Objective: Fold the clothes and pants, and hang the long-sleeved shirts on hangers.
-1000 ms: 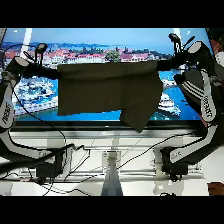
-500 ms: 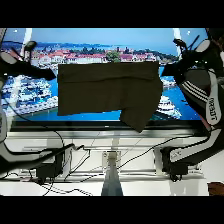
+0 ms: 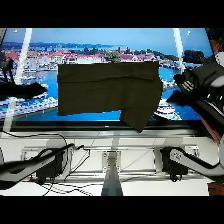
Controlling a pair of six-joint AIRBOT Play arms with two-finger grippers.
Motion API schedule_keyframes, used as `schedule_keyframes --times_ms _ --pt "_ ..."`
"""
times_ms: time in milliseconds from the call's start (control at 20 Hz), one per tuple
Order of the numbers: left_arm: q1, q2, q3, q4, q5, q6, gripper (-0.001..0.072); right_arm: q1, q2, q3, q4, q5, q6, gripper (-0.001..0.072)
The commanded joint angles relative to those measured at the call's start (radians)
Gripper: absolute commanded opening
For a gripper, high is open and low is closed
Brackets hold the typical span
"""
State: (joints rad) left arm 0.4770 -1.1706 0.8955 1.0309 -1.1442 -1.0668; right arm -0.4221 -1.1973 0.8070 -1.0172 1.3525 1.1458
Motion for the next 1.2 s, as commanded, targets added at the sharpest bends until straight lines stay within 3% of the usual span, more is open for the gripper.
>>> schedule_keyframes --times_ms 0,200,550,750,1150 --pt "0.018 0.022 -0.126 -0.017 -0.001 -0.003 0.0471 -0.013 0.127 -0.328 0.195 -0.201 -0.005 0.0245" --pt "0.017 0.020 -0.163 -0.010 -0.001 0.000 0.0471 -0.013 0.126 -0.512 0.255 -0.309 -0.005 0.0245" --pt "0.017 -0.006 -0.208 -0.011 0.014 0.000 0.0472 -0.013 0.126 -0.591 0.296 -0.357 -0.019 0.0245" --pt "0.017 -0.061 -0.224 -0.011 0.014 -0.004 0.0472 -0.013 0.126 -0.591 0.419 -0.370 -0.113 0.0245" --pt "0.017 -0.140 -0.237 -0.026 0.002 -0.004 0.0471 -0.013 0.095 -0.591 0.476 -0.405 -0.200 0.0247"
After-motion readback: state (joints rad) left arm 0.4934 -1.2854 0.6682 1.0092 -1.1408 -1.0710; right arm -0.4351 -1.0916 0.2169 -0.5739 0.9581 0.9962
